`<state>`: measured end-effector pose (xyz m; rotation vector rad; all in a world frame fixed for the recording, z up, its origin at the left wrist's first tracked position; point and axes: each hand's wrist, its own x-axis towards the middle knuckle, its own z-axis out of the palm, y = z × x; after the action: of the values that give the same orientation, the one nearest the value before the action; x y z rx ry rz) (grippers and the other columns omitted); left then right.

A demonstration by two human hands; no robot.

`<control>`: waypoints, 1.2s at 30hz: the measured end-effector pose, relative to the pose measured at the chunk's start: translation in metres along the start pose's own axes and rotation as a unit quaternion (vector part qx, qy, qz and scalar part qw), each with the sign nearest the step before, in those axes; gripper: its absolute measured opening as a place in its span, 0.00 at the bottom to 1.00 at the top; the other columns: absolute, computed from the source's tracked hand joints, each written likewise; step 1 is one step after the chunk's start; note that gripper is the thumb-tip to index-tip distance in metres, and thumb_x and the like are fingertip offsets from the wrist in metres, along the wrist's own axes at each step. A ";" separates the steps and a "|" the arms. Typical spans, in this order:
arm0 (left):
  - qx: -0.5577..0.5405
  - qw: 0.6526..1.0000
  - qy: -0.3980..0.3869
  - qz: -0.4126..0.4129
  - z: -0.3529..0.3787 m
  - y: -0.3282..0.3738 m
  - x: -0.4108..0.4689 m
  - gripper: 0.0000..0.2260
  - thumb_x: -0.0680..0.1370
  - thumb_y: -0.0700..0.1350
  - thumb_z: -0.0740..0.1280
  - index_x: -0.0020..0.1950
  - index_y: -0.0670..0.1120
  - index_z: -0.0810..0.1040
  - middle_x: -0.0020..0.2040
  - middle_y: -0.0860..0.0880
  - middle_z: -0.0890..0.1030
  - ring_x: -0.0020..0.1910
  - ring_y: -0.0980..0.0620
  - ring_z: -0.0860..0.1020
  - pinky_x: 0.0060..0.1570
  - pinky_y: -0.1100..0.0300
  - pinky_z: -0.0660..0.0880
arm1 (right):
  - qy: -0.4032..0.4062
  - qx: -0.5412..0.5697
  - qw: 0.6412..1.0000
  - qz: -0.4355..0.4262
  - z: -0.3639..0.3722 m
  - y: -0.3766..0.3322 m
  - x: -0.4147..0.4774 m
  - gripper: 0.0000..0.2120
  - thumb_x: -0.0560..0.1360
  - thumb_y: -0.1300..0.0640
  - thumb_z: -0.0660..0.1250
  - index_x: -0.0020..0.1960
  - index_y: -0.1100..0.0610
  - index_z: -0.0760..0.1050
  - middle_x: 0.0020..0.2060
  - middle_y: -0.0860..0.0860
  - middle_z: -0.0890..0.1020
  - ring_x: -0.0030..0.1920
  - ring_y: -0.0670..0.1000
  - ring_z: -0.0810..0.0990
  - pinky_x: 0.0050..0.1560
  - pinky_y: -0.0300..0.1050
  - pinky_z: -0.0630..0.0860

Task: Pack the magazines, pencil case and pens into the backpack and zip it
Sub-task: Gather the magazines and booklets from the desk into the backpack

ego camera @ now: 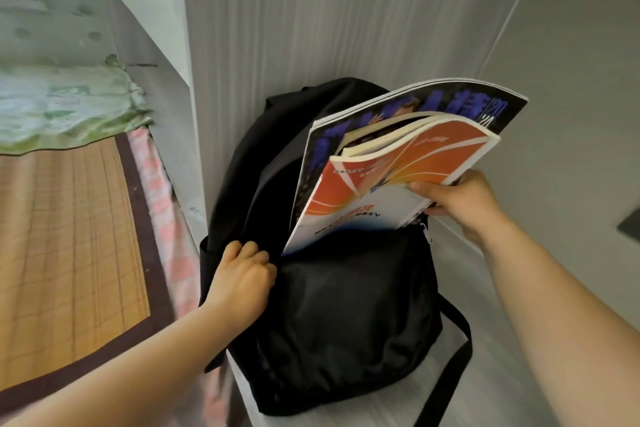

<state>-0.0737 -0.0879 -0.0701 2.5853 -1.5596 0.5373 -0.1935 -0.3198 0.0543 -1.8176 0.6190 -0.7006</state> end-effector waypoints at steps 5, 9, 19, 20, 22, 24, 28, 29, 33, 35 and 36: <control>0.024 0.992 -0.088 -0.087 0.011 0.010 0.009 0.23 0.73 0.52 0.64 0.63 0.41 0.68 0.64 0.42 0.73 0.62 0.44 0.73 0.62 0.55 0.57 | -0.002 0.010 1.000 -0.001 -0.003 0.001 -0.003 0.12 0.68 0.66 0.70 0.40 0.50 0.73 0.40 0.47 0.78 0.38 0.44 0.78 0.35 0.40 0.76; -0.005 0.983 -0.129 -0.133 0.011 0.016 0.030 0.20 0.74 0.54 0.62 0.61 0.43 0.67 0.61 0.45 0.76 0.62 0.44 0.70 0.62 0.54 0.58 | 0.026 0.012 1.000 0.002 -0.006 0.004 -0.003 0.12 0.68 0.66 0.70 0.47 0.55 0.73 0.40 0.48 0.78 0.38 0.44 0.78 0.30 0.36 0.79; -0.106 0.977 0.184 0.006 -0.033 0.030 -0.015 0.10 0.68 0.49 0.61 0.33 0.50 0.80 0.30 0.53 0.80 0.29 0.50 0.79 0.40 0.59 0.61 | -0.077 -0.069 0.994 0.035 0.005 0.012 -0.009 0.12 0.66 0.65 0.73 0.39 0.49 0.75 0.39 0.46 0.80 0.38 0.42 0.77 0.30 0.33 0.78; -0.111 0.977 0.183 0.013 -0.033 0.029 -0.017 0.10 0.68 0.49 0.61 0.33 0.49 0.81 0.30 0.52 0.81 0.29 0.50 0.80 0.39 0.61 0.62 | -0.099 -0.092 0.990 0.046 0.011 0.019 -0.010 0.11 0.65 0.65 0.73 0.41 0.51 0.76 0.41 0.48 0.80 0.37 0.41 0.76 0.29 0.28 0.76; -0.120 0.980 0.160 0.021 -0.033 0.027 -0.019 0.11 0.68 0.50 0.61 0.33 0.49 0.82 0.30 0.52 0.82 0.29 0.51 0.81 0.39 0.62 0.64 | -0.159 -0.173 0.970 0.070 0.022 0.029 -0.012 0.15 0.66 0.63 0.74 0.51 0.56 0.77 0.46 0.50 0.80 0.38 0.40 0.76 0.33 0.22 0.72; -0.126 0.981 0.149 0.022 -0.031 0.026 -0.020 0.10 0.68 0.51 0.63 0.33 0.49 0.82 0.30 0.52 0.82 0.29 0.52 0.81 0.40 0.62 0.65 | -0.209 -0.235 0.944 0.099 0.028 0.038 -0.012 0.21 0.68 0.60 0.72 0.59 0.57 0.73 0.54 0.53 0.79 0.48 0.46 0.77 0.49 0.30 0.72; -0.147 0.980 0.130 0.022 -0.032 0.031 -0.015 0.08 0.59 0.48 0.79 0.32 0.49 0.82 0.30 0.53 0.81 0.28 0.53 0.81 0.40 0.61 0.65 | -0.191 -0.268 0.934 0.141 0.025 0.046 -0.009 0.25 0.70 0.57 0.70 0.65 0.57 0.67 0.63 0.56 0.74 0.62 0.56 0.72 0.64 0.48 0.66; -0.158 0.980 0.122 0.020 -0.034 0.030 -0.013 0.09 0.57 0.48 0.79 0.32 0.50 0.82 0.30 0.54 0.82 0.28 0.54 0.81 0.38 0.64 0.67 | -0.188 -0.285 0.930 0.136 0.025 0.047 -0.007 0.24 0.71 0.57 0.69 0.65 0.57 0.67 0.63 0.57 0.74 0.62 0.56 0.72 0.63 0.47 0.66; -0.159 0.983 0.097 0.002 -0.038 0.028 -0.006 0.10 0.58 0.50 0.79 0.34 0.51 0.82 0.31 0.56 0.83 0.28 0.56 0.81 0.33 0.66 0.75 | -0.136 -0.330 0.927 0.113 0.022 0.045 0.000 0.25 0.71 0.57 0.69 0.65 0.59 0.66 0.62 0.59 0.75 0.61 0.58 0.74 0.58 0.46 0.69; -0.167 0.985 0.034 -0.022 -0.043 0.030 -0.003 0.12 0.65 0.54 0.74 0.45 0.51 0.82 0.38 0.54 0.85 0.37 0.54 0.83 0.40 0.60 0.77 | -0.123 -0.332 0.928 0.117 0.021 0.046 0.004 0.26 0.70 0.59 0.69 0.65 0.60 0.66 0.60 0.59 0.76 0.59 0.58 0.75 0.58 0.47 0.71; -0.165 0.985 -0.005 -0.040 -0.043 0.031 0.000 0.16 0.69 0.56 0.69 0.54 0.52 0.79 0.44 0.54 0.84 0.44 0.52 0.83 0.47 0.58 0.75 | -0.118 -0.328 0.929 0.122 0.023 0.047 0.006 0.25 0.70 0.61 0.69 0.64 0.61 0.66 0.60 0.60 0.76 0.58 0.59 0.76 0.56 0.48 0.72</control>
<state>-0.1121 -0.0924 -0.0331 2.3874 -1.4021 0.2340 -0.1772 -0.3245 0.0047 -2.3319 0.9732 -0.0904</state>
